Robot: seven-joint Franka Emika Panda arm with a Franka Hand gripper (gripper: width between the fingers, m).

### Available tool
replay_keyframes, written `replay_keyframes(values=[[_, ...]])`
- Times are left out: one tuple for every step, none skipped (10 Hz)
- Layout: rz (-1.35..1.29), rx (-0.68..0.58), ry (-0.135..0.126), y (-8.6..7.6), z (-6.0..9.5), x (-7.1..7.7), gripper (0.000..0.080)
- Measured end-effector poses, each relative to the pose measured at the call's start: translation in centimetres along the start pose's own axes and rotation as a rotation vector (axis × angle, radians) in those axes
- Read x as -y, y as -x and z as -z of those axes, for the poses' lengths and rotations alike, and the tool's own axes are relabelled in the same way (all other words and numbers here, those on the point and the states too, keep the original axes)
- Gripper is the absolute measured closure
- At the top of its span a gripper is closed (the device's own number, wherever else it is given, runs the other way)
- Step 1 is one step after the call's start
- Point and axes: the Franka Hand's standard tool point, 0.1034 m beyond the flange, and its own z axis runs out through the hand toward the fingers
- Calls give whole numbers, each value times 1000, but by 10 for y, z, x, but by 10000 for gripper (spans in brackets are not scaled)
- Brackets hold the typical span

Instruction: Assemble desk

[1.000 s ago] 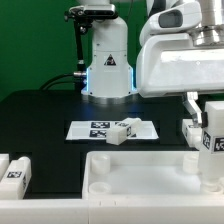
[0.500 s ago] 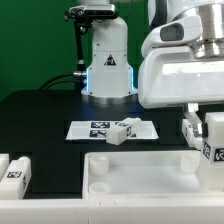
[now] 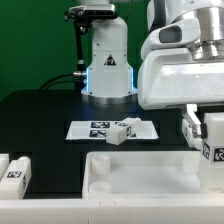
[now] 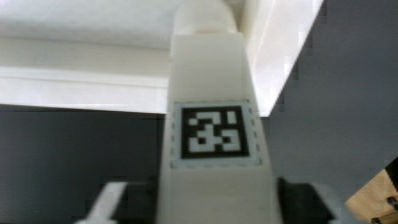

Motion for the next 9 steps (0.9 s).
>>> replay_keyframes(values=[[1,29,-3,-1,1,-1,354],[-4,39,-4,-9,5,-7,228],[-17,76,-9,-13,5,-7,228],[-25,166,-22,-14,3,-3,166],[-27,234,-31,-17,1,-1,154],[-32,289,-35,-18,-1,-2,154],[-42,362,-40,-12,-2,1,151],[-47,434,-45,-9,0,3,151],[-51,433,-45,-13,-1,2,151]])
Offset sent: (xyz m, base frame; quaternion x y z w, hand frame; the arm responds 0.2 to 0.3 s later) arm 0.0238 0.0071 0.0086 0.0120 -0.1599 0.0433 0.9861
